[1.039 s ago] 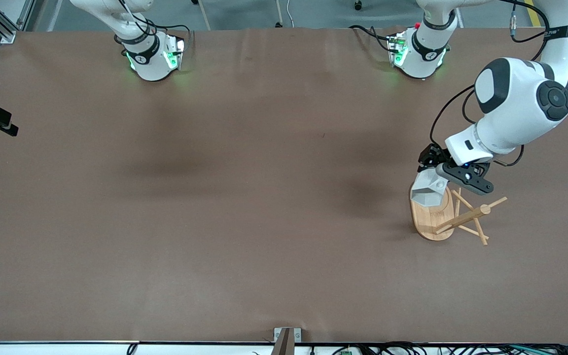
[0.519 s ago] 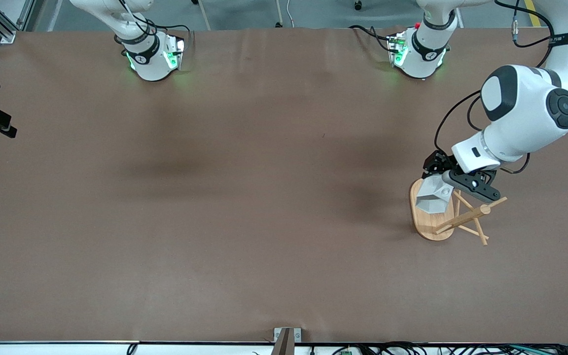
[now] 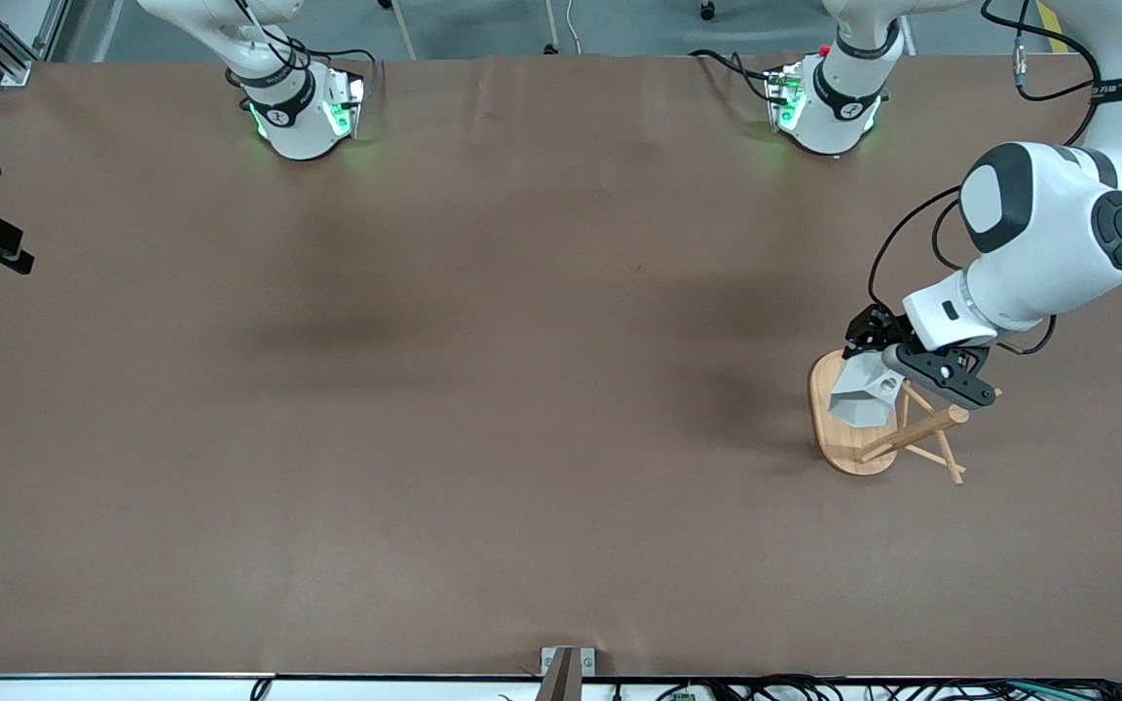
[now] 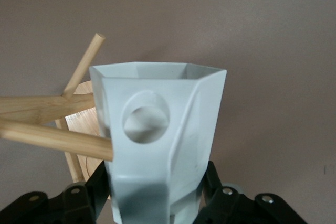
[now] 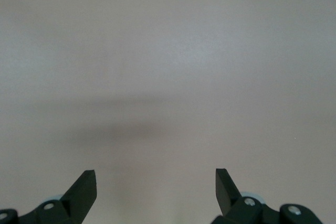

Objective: Hang cup on rack
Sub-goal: 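Open the left gripper to release the cup on the peg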

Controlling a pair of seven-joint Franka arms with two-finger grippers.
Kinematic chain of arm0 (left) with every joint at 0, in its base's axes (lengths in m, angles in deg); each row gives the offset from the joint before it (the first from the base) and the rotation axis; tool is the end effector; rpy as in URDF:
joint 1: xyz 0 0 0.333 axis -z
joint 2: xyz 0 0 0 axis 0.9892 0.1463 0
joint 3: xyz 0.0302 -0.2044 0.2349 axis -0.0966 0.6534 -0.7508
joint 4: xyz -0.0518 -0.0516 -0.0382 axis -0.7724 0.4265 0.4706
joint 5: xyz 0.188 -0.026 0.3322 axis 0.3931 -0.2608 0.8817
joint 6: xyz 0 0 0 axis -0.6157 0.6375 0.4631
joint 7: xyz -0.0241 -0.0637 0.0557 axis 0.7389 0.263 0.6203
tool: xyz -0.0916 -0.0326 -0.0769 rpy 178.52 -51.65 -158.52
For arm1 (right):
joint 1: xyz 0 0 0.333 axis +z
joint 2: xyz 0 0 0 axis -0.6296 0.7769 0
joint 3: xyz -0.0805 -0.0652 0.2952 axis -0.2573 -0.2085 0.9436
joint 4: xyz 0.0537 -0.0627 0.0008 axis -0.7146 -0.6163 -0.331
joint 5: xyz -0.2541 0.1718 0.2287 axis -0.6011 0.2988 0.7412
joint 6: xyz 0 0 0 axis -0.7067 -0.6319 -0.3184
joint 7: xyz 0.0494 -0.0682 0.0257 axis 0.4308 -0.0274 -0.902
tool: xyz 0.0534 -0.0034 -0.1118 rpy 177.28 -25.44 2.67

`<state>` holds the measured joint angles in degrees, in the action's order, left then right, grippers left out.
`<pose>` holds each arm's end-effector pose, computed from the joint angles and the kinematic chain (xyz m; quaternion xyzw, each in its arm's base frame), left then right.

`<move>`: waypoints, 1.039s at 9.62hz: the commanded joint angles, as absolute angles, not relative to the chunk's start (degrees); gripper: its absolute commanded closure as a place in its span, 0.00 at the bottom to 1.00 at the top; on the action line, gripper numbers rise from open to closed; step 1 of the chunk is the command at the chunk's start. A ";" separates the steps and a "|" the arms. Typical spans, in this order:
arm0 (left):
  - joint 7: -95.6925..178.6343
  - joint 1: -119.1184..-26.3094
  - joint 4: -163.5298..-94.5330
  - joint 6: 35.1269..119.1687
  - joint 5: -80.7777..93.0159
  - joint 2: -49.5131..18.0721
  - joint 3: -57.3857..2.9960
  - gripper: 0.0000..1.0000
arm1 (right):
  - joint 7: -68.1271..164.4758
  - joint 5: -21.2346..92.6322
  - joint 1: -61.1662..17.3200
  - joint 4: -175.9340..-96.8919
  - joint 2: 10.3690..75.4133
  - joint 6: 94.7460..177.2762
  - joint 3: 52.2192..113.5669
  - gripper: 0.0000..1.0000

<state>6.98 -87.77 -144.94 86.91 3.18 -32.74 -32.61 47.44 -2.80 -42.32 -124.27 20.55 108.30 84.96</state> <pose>0.5734 -0.0739 0.3727 0.9659 -0.2371 0.0421 0.0952 0.5429 -0.0668 0.6166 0.9999 -0.0086 -0.0031 0.0141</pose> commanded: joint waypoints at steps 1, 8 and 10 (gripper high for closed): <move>4.01 -87.74 -144.28 87.34 2.37 -30.27 -33.65 1.00 | 48.55 -3.61 -42.36 -123.52 20.92 107.67 85.35 0.00; 3.29 -87.74 -142.26 87.34 2.19 -28.86 -35.06 0.00 | 48.29 -3.52 -42.45 -123.44 20.92 108.28 85.35 0.00; 7.39 -87.74 -142.26 86.90 2.28 -31.48 -35.06 0.00 | 48.28 -2.91 -42.54 -123.44 20.92 108.28 85.35 0.00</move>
